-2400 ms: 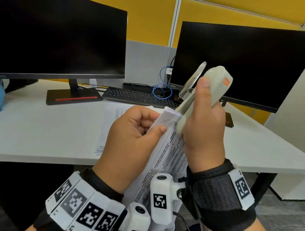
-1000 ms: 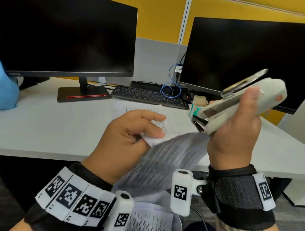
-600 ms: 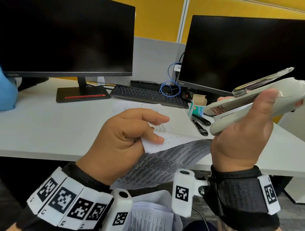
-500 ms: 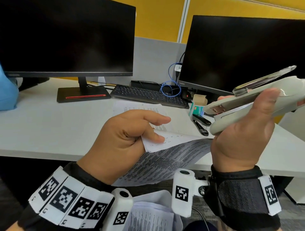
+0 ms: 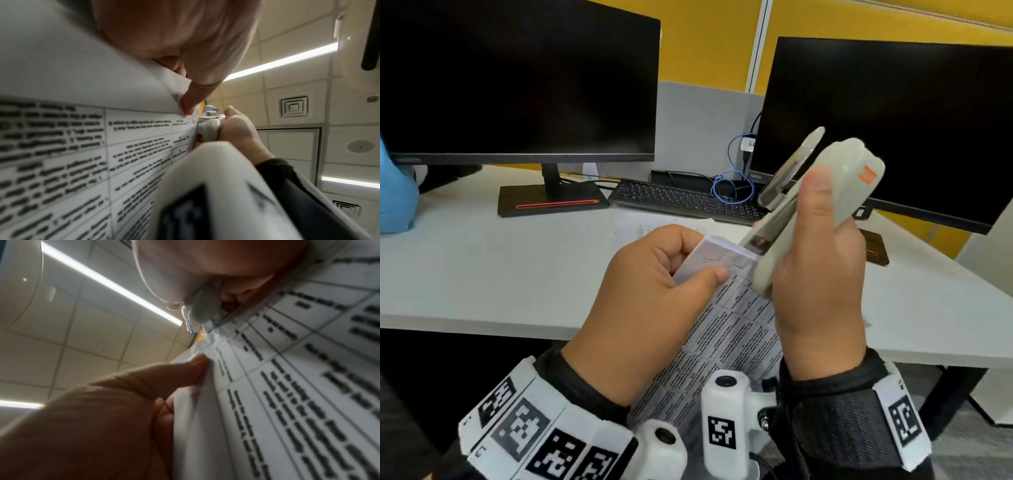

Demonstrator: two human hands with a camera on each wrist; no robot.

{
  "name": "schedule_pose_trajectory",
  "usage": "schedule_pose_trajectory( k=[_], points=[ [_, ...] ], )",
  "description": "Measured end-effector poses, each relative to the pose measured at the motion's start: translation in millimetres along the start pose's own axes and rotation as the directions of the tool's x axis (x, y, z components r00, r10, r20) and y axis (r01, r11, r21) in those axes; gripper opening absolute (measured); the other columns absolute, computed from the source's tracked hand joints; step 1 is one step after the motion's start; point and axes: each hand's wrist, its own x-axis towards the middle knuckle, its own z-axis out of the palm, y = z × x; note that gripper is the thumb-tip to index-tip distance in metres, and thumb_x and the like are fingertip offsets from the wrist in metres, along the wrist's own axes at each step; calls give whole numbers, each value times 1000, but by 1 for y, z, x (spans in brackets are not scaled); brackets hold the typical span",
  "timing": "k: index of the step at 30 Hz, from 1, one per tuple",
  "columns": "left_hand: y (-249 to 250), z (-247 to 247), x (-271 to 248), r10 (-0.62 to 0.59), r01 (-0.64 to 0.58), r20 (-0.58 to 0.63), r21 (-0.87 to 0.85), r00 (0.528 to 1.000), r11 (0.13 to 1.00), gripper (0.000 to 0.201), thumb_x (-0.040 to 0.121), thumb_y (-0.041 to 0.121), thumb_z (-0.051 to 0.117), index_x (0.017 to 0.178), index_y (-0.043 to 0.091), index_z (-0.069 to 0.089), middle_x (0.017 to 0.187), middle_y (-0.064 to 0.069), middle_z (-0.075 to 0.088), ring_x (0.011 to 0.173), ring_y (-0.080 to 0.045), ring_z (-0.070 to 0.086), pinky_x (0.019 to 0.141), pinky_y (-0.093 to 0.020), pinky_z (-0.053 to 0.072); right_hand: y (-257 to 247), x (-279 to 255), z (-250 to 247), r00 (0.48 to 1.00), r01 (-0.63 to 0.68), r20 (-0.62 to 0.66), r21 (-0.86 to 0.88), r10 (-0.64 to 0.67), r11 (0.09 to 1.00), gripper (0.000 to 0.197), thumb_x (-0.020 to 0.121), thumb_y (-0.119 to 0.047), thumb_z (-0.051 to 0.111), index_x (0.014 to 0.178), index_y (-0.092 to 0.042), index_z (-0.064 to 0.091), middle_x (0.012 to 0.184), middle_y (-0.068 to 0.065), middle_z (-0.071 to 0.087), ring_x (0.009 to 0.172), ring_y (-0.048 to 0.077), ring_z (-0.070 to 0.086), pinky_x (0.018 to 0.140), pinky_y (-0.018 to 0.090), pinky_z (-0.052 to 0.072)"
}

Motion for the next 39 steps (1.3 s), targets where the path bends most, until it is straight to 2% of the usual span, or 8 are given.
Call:
schedule_pose_trajectory(
  k=[7, 13, 16, 20, 25, 30, 34, 39],
  points=[
    [7, 5, -4, -59, 56, -47, -68, 997, 996, 12, 82, 7, 73, 79, 17, 68, 72, -1, 75, 68, -19, 73, 66, -45, 62, 4, 0, -5, 999, 47, -3, -108, -48, 993, 71, 77, -72, 46, 108, -11, 64, 80, -8, 64, 73, 0, 64, 59, 10, 46],
    [10, 5, -5, -65, 62, -31, -85, 997, 994, 13, 82, 5, 72, 79, 15, 66, 73, -2, 75, 68, -21, 73, 64, -42, 62, 5, -1, -6, 996, 85, -5, -54, -85, 995, 76, 75, -70, 45, 113, -6, 63, 83, -8, 62, 76, -1, 63, 63, 11, 46],
    [11, 2, -3, -67, 73, 74, -80, 995, 994, 19, 80, 5, 76, 87, 19, 66, 82, 0, 76, 77, -19, 74, 72, -41, 62, 7, 1, -8, 995, 102, 11, -21, -102, 995, 70, 83, -65, 47, 110, -2, 62, 77, -8, 58, 69, -2, 59, 60, 11, 45],
    [19, -1, 1, -104, 74, 263, 119, 959, 990, 41, 64, 16, 89, 98, 26, 68, 92, 11, 74, 85, -4, 70, 78, -25, 57, 5, -2, -7, 996, 88, 31, -33, -87, 996, 50, 87, -52, 45, 91, -5, 61, 63, -12, 53, 57, -2, 54, 54, 10, 41],
    [30, 0, 2, -4, -49, 165, 321, 986, 946, 40, 53, 42, 89, 85, 30, 69, 82, 19, 70, 73, 2, 66, 64, -20, 52, 2, -8, -4, 997, 69, 24, 79, -71, 995, 33, 88, -50, 46, 79, -21, 59, 58, -14, 55, 60, 4, 58, 58, 17, 45],
    [25, 5, -5, 42, -84, 130, 336, 991, 938, 23, 62, 36, 80, 81, 30, 68, 79, 18, 68, 71, 0, 64, 57, -14, 48, 8, -8, -5, 990, 130, 49, 101, -135, 986, 35, 91, -53, 51, 83, -19, 60, 61, -15, 56, 64, 5, 58, 61, 17, 46],
    [8, 10, -2, -24, -13, 110, 330, 994, 944, 22, 62, 33, 80, 78, 28, 67, 74, 17, 68, 65, 1, 62, 54, -11, 43, 22, -1, -5, 994, 18, 109, -15, -16, 1000, 43, 81, -63, 54, 78, -21, 62, 60, -10, 58, 63, 10, 59, 59, 25, 48],
    [-14, 1, 5, -105, 22, 190, 396, 976, 918, 31, 73, 21, 82, 96, 37, 67, 84, 16, 71, 77, 2, 66, 69, -21, 55, 27, 13, -20, 985, -147, 87, -27, 149, 989, 51, 73, -72, 51, 82, -24, 68, 78, -7, 68, 79, 14, 67, 71, 36, 54]
  ],
)
